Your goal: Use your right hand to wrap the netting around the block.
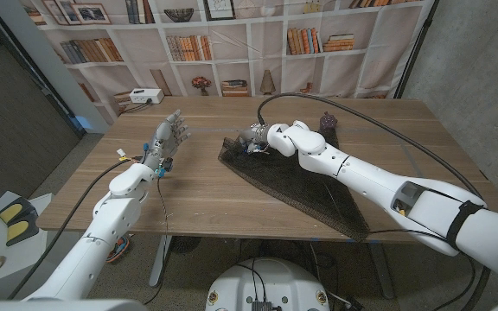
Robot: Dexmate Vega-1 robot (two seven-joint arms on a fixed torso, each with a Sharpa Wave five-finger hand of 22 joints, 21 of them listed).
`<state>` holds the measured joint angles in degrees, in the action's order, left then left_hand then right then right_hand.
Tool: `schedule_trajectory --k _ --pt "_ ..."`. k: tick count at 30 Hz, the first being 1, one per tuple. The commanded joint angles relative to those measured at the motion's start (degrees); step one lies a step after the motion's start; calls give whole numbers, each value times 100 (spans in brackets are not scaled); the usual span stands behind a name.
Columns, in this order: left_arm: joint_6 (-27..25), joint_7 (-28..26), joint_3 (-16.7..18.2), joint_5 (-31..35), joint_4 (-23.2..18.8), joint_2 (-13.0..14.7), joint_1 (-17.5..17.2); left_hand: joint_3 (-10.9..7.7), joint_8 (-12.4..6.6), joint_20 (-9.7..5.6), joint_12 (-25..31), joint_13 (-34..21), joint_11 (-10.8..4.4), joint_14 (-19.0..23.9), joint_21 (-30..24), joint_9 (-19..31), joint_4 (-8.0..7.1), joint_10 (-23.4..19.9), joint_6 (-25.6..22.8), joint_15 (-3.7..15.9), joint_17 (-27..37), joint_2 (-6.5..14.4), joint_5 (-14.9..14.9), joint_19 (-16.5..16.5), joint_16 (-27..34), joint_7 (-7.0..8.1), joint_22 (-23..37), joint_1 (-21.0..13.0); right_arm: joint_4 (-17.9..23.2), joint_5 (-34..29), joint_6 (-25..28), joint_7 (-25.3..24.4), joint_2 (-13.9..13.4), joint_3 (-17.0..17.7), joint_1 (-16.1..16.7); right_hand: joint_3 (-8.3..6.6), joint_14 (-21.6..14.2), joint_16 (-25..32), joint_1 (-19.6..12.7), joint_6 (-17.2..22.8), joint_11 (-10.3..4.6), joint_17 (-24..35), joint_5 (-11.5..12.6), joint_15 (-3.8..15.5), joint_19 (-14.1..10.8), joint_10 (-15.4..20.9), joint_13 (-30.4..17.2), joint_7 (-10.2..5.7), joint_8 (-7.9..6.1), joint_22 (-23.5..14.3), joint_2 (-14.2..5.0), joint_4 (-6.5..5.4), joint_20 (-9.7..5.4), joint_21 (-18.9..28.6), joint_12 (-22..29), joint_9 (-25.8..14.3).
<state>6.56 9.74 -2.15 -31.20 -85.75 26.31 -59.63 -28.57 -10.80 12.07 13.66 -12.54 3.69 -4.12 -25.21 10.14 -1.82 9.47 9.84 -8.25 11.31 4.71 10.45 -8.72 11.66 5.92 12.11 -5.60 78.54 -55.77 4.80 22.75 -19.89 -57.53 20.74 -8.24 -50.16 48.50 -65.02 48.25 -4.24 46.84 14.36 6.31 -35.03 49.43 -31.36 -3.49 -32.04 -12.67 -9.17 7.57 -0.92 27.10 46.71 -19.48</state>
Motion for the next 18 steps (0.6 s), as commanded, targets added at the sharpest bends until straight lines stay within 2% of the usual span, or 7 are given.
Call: schedule_trajectory --k 1,9,18 --pt "-31 47 -16 -2 125 -12 99 -17 0 13 8 -18 7 19 12 19 39 -12 199 -11 10 -1 15 46 7 42 12 42 96 46 23 -1322 -188 298 395 -57 -138 30 -102 287 -42 90 -4 604 8 139 -118 -15 -284 -41 -124 -57 -102 77 143 -313" --pt "-49 90 -21 -12 192 -9 153 -18 0 13 5 -18 7 17 15 19 39 -6 202 -11 10 1 15 47 6 42 12 43 535 483 411 -1981 -302 882 834 -87 -165 -91 -76 221 -115 183 25 621 179 33 -313 -56 -319 -68 -101 -136 -201 103 242 -281" --pt "-30 136 -30 -7 236 -12 207 -20 3 12 4 -18 12 20 17 19 40 -5 212 -14 10 3 15 49 6 44 12 43 1103 870 960 -2318 -502 1362 1253 -113 -170 -187 -74 173 -128 258 61 629 238 13 -338 -82 -377 -85 -96 -180 -205 151 254 -294"
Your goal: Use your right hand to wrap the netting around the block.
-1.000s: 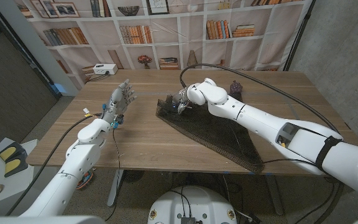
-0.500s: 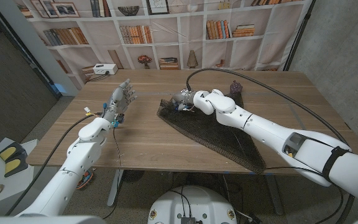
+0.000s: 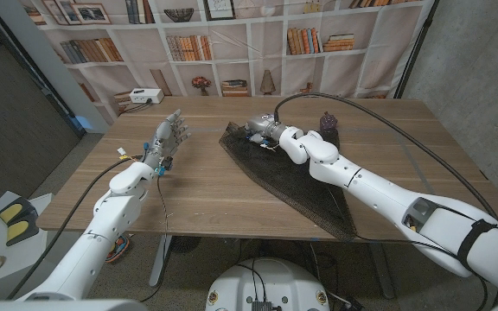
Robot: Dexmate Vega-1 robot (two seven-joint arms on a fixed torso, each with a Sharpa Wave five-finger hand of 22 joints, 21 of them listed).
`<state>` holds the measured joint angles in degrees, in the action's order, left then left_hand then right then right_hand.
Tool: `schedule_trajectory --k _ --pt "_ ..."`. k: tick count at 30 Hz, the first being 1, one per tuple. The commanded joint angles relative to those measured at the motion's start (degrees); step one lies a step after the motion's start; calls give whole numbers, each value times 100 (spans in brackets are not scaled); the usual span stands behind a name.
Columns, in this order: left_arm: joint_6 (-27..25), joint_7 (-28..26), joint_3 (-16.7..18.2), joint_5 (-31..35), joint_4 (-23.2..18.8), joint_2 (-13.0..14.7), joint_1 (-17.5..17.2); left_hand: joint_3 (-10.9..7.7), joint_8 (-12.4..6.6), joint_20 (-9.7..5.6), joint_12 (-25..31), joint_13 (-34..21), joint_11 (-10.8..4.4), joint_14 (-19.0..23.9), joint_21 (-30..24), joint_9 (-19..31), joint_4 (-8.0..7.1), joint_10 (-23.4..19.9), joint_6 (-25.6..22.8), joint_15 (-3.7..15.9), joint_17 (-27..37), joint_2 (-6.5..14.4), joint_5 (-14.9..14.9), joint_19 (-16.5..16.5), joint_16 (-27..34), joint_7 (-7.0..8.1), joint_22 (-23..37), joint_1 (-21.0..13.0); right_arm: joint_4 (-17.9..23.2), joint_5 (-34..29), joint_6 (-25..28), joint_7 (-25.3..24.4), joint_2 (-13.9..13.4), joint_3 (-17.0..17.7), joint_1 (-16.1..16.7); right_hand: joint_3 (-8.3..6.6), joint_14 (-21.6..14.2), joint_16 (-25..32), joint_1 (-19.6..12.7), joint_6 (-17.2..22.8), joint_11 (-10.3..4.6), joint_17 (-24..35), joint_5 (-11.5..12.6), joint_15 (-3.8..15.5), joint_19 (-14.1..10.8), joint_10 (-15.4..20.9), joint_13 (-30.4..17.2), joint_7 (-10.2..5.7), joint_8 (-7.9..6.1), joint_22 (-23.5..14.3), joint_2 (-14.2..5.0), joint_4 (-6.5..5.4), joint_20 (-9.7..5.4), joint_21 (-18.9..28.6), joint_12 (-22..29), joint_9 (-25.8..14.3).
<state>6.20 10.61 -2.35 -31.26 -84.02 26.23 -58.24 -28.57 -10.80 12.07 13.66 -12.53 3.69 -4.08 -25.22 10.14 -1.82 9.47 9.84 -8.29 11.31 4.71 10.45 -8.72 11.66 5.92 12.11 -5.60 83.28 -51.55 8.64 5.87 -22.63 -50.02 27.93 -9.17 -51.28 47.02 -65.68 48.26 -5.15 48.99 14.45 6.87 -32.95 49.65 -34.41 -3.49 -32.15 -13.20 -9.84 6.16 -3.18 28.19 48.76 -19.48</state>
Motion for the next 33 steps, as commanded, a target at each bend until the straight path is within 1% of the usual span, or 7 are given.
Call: schedule_trajectory --k 1,5,17,24,26,32,33 --pt "3 49 -9 -1 56 0 67 -20 3 13 3 -18 11 15 18 19 40 -3 212 -10 10 3 15 49 5 43 13 43 711 464 679 -644 -255 658 585 -22 -52 -48 -7 168 -42 45 54 572 38 -15 -34 -79 -368 -33 -30 -42 20 43 47 -296" --pt "-15 43 -5 5 27 15 64 -20 4 13 2 -18 -4 16 18 19 40 -2 214 -10 10 3 15 50 6 43 13 44 1022 526 1057 -694 -379 837 780 -24 -47 -85 4 154 -74 75 65 567 70 -37 -36 -87 -386 -38 -26 -64 18 56 41 -290" --pt "-95 67 -64 49 -3 53 161 -21 0 13 4 -18 10 21 21 19 41 -10 207 -14 10 3 15 53 6 41 13 45 1797 615 2147 -919 -640 1227 1328 -42 -50 -173 -3 120 -47 183 97 571 118 -71 -54 -81 -448 -51 -15 -97 10 120 44 -280" --pt "-152 82 -117 84 -8 69 238 -23 1 12 0 -19 8 24 21 19 42 0 211 -13 9 4 15 58 7 43 13 44 2206 749 2626 -1125 -791 1447 1691 -44 -6 -250 4 97 -39 235 111 566 174 -102 -93 -84 -472 -56 -5 -120 -8 146 59 -260" --pt "-174 86 -130 92 -15 76 257 -23 1 12 1 -19 1 24 22 19 42 -2 212 -13 9 5 15 59 6 42 14 44 2327 853 2642 -1198 -880 1540 1811 -45 -12 -259 0 111 -17 260 117 571 176 -74 -72 -85 -488 -58 -3 -122 -9 160 58 -254" --pt "-217 103 -175 116 -12 82 324 -25 2 12 -1 -19 2 22 23 19 44 0 215 -14 9 6 15 61 5 41 14 43 2658 961 3031 -1400 -1028 1727 2129 -49 10 -320 1 101 -23 308 133 568 185 -95 -56 -92 -515 -60 -3 -140 1 199 41 -235" --pt "-220 99 -184 125 -9 79 337 -25 2 12 -1 -19 5 21 23 19 44 1 216 -14 9 6 15 61 5 40 14 43 2708 988 3095 -1427 -1049 1761 2179 -49 6 -325 1 92 -60 319 135 569 192 -82 -39 -90 -517 -61 -2 -142 5 204 37 -232"
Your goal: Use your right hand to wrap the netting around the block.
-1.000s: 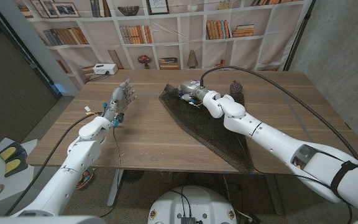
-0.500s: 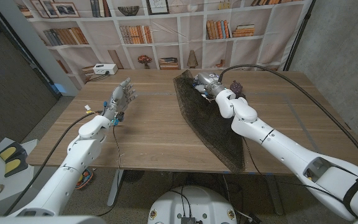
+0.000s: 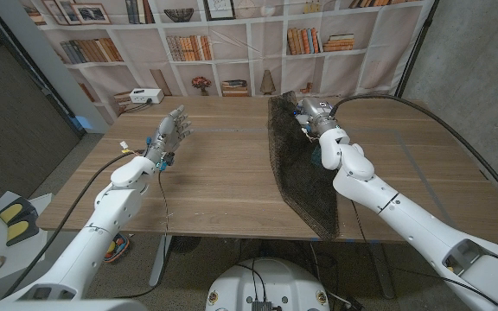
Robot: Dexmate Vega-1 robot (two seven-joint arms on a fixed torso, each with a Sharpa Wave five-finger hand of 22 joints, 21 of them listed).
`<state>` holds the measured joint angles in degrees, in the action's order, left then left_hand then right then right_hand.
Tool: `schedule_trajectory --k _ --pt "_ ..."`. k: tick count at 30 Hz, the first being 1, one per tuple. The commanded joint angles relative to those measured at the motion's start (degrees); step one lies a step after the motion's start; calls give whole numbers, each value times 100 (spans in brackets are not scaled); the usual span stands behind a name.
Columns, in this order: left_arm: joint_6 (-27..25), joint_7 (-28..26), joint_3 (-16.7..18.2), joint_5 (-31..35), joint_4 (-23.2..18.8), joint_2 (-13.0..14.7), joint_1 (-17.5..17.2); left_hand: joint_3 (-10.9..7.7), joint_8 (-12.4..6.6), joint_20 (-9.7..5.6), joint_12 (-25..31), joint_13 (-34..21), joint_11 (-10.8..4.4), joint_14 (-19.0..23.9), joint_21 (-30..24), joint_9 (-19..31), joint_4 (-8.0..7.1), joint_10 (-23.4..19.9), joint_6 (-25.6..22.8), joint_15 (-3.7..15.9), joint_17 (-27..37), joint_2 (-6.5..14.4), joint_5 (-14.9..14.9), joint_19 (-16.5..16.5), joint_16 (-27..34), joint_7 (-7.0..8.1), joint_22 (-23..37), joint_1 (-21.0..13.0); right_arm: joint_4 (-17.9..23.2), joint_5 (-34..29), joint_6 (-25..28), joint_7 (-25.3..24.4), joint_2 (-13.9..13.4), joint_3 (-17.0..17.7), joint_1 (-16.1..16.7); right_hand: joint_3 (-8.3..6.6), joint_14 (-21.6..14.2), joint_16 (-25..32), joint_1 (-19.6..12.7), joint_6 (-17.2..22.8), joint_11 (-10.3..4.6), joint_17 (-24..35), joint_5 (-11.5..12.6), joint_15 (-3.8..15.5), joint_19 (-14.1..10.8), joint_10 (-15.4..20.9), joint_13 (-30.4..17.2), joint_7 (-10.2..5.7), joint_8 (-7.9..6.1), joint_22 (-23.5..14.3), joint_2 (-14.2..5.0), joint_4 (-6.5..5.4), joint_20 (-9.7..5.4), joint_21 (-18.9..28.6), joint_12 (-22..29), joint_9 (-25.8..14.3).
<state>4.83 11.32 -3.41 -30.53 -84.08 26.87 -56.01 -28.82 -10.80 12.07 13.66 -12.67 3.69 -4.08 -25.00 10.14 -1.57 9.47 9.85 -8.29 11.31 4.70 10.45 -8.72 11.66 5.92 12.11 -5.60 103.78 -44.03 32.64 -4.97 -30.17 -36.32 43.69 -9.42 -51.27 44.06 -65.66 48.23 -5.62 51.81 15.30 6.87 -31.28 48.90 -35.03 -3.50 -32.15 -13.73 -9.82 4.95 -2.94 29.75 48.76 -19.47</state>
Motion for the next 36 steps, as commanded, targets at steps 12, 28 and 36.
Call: schedule_trajectory --k 12,28,36 --pt "-157 41 -177 110 38 -3 249 -3 2 12 -5 -6 8 21 4 19 22 9 217 -11 8 7 14 61 3 40 14 41 1020 640 1340 -803 -497 749 1164 -29 7 -128 -1 78 -8 113 70 564 61 -36 33 -93 -560 -5 3 -48 -12 106 27 -198" --pt "-207 46 -273 163 155 -62 383 -8 0 13 -9 -6 12 19 12 19 28 16 216 -8 8 9 14 56 1 39 14 35 1223 1098 2802 -278 -1025 403 959 -29 67 -276 6 -1 -10 215 85 562 144 -96 41 -106 -594 4 4 -85 3 171 12 -153" --pt "-225 61 -316 192 240 -87 466 -11 -5 13 -9 -6 15 16 16 19 31 17 206 -14 7 10 14 52 -1 39 15 33 1173 1818 2815 -640 -997 782 1183 -46 147 -446 -28 -19 39 224 92 570 112 -190 156 -130 -621 13 16 -82 -33 246 -77 -119"
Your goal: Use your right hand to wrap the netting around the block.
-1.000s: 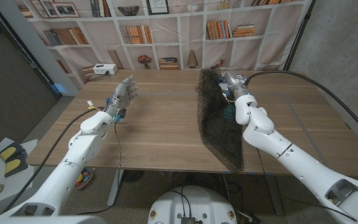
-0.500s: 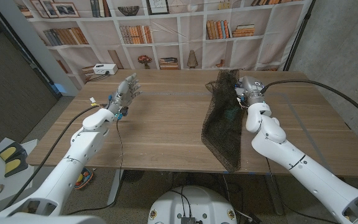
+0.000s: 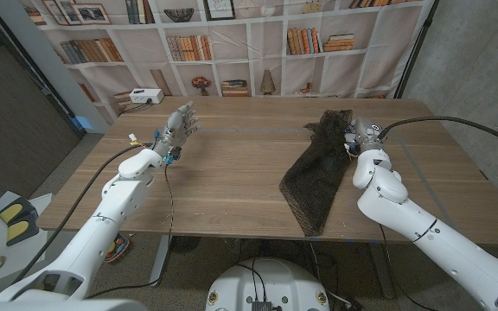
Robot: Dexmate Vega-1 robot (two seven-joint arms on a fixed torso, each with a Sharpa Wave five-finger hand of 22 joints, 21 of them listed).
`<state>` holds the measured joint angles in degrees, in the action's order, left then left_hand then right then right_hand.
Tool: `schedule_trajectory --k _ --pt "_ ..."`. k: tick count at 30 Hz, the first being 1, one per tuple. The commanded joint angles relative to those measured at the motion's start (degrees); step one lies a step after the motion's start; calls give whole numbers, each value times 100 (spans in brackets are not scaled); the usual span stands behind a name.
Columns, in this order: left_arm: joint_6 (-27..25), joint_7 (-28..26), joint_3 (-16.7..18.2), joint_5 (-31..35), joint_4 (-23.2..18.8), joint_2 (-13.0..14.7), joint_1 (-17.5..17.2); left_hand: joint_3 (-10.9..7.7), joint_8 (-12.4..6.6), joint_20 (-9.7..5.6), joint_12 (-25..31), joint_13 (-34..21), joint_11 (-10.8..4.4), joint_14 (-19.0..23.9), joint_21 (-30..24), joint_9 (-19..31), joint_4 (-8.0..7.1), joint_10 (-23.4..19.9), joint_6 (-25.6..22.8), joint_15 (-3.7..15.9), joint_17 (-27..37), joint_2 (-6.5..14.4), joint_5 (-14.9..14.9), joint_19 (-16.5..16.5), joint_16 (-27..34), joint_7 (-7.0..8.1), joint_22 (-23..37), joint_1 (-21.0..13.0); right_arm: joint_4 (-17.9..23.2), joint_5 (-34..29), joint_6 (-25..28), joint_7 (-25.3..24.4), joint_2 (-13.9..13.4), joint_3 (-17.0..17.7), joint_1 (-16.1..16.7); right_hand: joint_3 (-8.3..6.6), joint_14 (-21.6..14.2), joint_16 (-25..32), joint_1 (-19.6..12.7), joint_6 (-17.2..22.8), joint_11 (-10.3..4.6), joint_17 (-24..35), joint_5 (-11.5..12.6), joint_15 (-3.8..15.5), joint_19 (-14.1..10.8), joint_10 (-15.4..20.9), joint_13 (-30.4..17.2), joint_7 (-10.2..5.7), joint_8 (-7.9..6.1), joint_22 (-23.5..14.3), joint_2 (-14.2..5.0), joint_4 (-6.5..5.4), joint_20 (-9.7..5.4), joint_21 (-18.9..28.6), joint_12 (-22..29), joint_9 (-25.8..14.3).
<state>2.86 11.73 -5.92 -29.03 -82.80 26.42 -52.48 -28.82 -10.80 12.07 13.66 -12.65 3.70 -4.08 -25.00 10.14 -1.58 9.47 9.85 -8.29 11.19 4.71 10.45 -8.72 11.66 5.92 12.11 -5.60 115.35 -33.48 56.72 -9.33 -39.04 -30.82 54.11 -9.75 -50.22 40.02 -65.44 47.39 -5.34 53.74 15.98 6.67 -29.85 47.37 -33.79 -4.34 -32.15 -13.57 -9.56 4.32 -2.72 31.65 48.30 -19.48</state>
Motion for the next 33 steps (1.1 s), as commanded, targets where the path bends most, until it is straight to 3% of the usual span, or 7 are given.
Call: schedule_trajectory --k 1,7,12,18,22,29,33 --pt "-32 27 -74 47 125 -44 130 -12 -5 13 -10 -8 14 18 17 19 32 19 204 -15 20 10 14 52 -1 38 15 32 3 852 374 -330 -60 319 206 -11 52 -56 -53 72 5 29 23 584 -38 -43 39 -45 -624 -2 3 -14 -66 63 -35 -115" --pt "-49 67 -133 75 227 -76 240 -12 -5 13 -10 -8 16 15 19 19 34 19 205 -11 20 10 14 52 -2 40 15 31 73 1318 741 -311 -200 363 164 -20 70 -164 -81 93 44 21 14 569 -35 -93 81 -30 -634 4 9 -6 -49 108 -59 -79" --pt "-50 147 -194 97 356 -105 359 -13 -11 13 -12 -8 13 11 21 19 35 22 188 -7 20 9 13 52 -3 33 15 31 52 1691 1882 550 -722 -528 -767 -94 256 -624 -133 -33 191 -329 -25 541 99 -364 297 -1 -571 39 -70 -15 128 149 -271 24" --pt "-35 224 -236 109 461 -137 441 -13 -12 13 -15 -8 16 4 27 19 37 29 184 -9 20 6 12 42 -6 21 15 31 -140 2340 2327 1318 -1054 -1163 -1576 -152 1422 -1411 -84 -2329 385 -907 -193 403 734 -2047 907 -80 885 195 40 16 224 55 -1394 563" --pt "-27 216 -237 119 479 -153 442 -12 -10 14 -16 -8 16 3 29 19 38 33 187 -7 20 4 12 40 -6 22 15 32 -211 1995 2327 1524 -972 -1123 -1529 -104 2013 -1573 -66 -3331 435 -992 -190 323 1111 -2889 1119 13 1559 231 62 68 265 -67 -1918 729" --pt "-4 199 -226 130 461 -160 409 -11 -5 13 -18 -8 8 5 29 19 39 37 197 -8 20 1 11 45 -5 26 16 33 -226 539 2327 1972 -523 -717 -1087 30 2395 -1530 15 -3689 501 -909 -198 189 1436 -3291 1227 91 1838 238 150 85 444 -184 -2192 774" --pt "19 222 -227 122 490 -174 413 -11 -5 13 -17 -8 9 18 30 19 40 35 197 -6 21 0 11 47 0 27 16 34 -18 301 2153 871 -227 -387 -615 83 2475 -1547 124 -3672 540 -938 -197 116 1492 -3262 1260 129 1869 239 161 34 579 -206 -2217 779"
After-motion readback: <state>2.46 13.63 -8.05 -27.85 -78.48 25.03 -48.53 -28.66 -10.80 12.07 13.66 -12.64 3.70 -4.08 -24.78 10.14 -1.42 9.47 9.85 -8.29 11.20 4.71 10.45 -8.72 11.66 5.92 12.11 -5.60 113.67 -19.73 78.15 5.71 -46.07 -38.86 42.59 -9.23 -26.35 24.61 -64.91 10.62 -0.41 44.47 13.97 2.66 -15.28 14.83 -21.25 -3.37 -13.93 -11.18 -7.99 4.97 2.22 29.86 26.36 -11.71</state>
